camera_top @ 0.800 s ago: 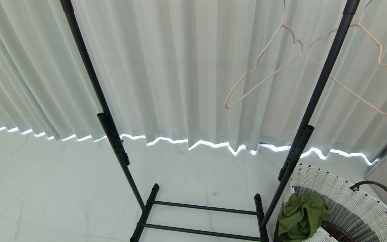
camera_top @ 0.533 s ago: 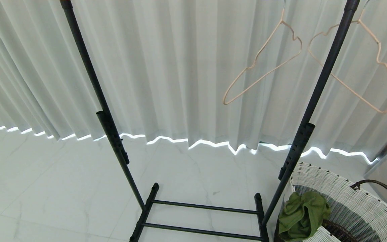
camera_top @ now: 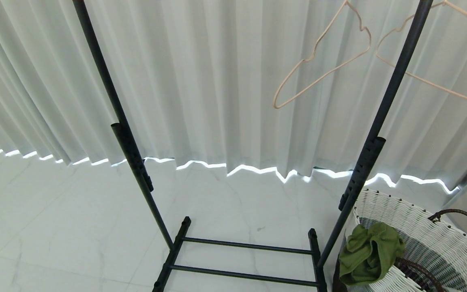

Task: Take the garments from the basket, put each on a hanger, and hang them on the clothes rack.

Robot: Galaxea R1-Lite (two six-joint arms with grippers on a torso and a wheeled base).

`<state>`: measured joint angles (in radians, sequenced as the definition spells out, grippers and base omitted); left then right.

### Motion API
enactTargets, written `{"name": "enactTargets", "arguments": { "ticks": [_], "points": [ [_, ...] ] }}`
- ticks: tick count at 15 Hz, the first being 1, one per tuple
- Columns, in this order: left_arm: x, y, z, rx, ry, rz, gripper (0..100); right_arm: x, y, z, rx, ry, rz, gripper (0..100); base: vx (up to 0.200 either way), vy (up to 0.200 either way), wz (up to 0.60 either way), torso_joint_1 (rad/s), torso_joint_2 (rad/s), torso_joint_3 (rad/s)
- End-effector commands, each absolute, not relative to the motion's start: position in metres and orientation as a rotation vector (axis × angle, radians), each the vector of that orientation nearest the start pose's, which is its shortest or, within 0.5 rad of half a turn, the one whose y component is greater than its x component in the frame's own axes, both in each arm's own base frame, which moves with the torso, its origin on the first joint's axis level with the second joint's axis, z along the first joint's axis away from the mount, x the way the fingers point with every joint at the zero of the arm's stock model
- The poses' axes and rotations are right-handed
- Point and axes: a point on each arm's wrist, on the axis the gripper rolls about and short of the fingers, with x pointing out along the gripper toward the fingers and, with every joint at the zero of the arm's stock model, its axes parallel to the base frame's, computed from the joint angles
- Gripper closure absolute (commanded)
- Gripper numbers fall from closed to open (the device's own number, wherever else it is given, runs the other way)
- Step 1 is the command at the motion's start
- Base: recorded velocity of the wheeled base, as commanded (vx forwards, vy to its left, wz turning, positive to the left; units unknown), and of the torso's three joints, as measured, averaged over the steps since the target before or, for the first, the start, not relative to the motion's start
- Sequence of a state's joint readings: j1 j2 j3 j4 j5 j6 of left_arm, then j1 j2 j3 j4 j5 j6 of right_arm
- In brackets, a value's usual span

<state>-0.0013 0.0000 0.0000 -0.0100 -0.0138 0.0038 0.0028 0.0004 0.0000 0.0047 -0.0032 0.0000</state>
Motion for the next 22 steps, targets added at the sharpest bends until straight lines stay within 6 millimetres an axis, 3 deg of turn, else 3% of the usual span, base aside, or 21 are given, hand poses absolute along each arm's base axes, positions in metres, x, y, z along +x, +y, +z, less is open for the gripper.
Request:
{"name": "enactTargets", "arguments": {
  "ticks": [1,7,12,13,15,19,21,22],
  "points": [
    [-0.023,0.0,0.077,0.003,-0.011,-0.015,0,-0.023,0.0,0.075,0.002,0.005,0.0,0,0.0,0.0,0.0,0.0,0.0,0.0],
    [-0.023,0.0,0.077,0.009,-0.009,-0.015,0,-0.02,0.0,0.076,-0.016,0.037,0.013,0,0.0,0.0,0.0,0.0,0.0,0.0],
    [-0.023,0.0,0.077,0.006,-0.011,-0.015,0,-0.024,0.0,0.079,-0.054,-0.023,0.006,0,-0.12,0.0,0.0,0.001,0.0,0.002],
    [-0.023,0.0,0.077,0.008,-0.009,-0.015,0,-0.027,0.0,0.103,-0.051,-0.059,0.034,0,0.0,0.0,0.0,0.0,0.0,0.0],
    [-0.023,0.0,0.076,0.011,-0.008,-0.015,0,-0.017,-0.001,0.126,-0.083,0.028,0.072,0,0.0,0.0,0.0,0.0,0.0,0.0],
    [-0.023,0.0,0.076,0.009,-0.009,-0.015,0,0.063,-0.002,0.169,-0.305,0.411,-0.083,0,0.0,0.0,0.0,0.0,0.0,0.0],
    [-0.023,0.0,0.076,0.008,-0.009,-0.017,0,0.093,-0.005,0.174,-0.405,0.499,-0.102,0,0.0,0.0,0.0,0.0,0.0,0.0],
    [-0.023,0.0,0.077,0.008,-0.009,-0.015,0,0.11,-0.01,0.165,-0.498,0.595,-0.092,0,0.0,0.0,0.0,0.0,0.0,0.0]
  ]
}}
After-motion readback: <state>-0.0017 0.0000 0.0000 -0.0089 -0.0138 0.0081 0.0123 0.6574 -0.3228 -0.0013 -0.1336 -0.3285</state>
